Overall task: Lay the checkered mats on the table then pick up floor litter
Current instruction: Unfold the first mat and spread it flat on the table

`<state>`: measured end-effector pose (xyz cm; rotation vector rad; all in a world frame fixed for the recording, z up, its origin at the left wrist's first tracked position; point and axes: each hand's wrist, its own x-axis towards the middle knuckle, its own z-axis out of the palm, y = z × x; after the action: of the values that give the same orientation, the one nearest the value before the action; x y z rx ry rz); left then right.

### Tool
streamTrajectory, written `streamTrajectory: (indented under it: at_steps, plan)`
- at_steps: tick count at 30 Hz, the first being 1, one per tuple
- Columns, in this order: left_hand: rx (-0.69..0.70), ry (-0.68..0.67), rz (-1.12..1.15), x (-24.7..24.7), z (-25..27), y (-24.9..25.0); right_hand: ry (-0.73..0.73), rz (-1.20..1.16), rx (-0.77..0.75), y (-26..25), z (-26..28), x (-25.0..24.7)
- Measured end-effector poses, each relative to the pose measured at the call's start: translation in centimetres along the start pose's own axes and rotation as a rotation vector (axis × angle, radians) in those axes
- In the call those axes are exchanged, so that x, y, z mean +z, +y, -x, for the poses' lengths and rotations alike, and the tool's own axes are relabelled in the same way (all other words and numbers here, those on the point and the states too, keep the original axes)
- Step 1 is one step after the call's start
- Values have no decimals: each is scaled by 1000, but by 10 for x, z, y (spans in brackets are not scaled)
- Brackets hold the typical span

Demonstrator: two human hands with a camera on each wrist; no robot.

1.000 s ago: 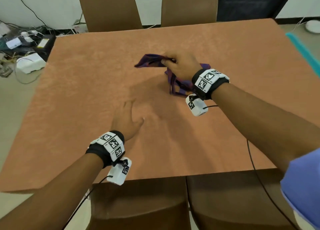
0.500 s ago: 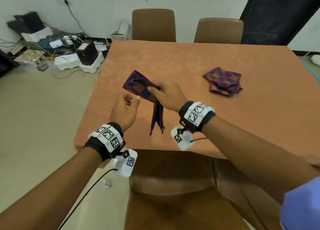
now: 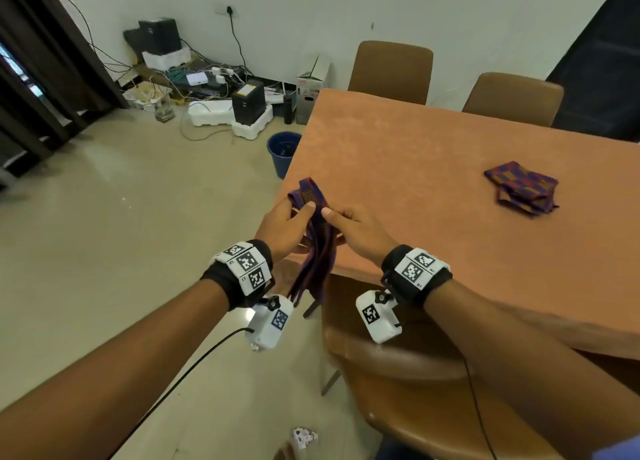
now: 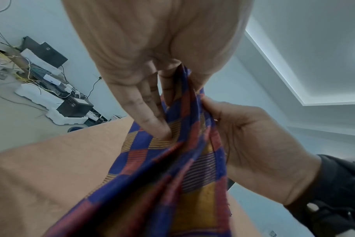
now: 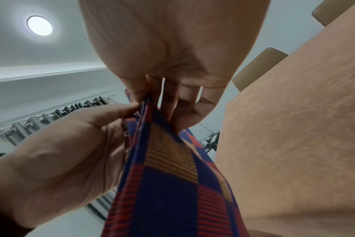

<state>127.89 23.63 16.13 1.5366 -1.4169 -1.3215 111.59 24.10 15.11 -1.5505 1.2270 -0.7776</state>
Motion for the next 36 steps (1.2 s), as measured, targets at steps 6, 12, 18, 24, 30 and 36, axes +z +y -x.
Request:
streamTrajectory:
  at_steps: [6,12,18,24,30,36]
  plan:
    - [125,72,-291,-12,-18,-4,83,196,26,9,-3,-44]
    - [199,124,-550,-15,-51,18,201,377,119,28,0,-146]
    - [34,64,-452,8,-122,33,283,444,197,62,-12,-219]
    - [-62,-49,-109,54,-195,54,469,429,139,96,-14,-257]
    - [-49,-282,123,107,-262,108,753,585,-120,99,7,-282]
    - [12,-319,-53,112,-327,106,578,906,-256,121,-8,-200]
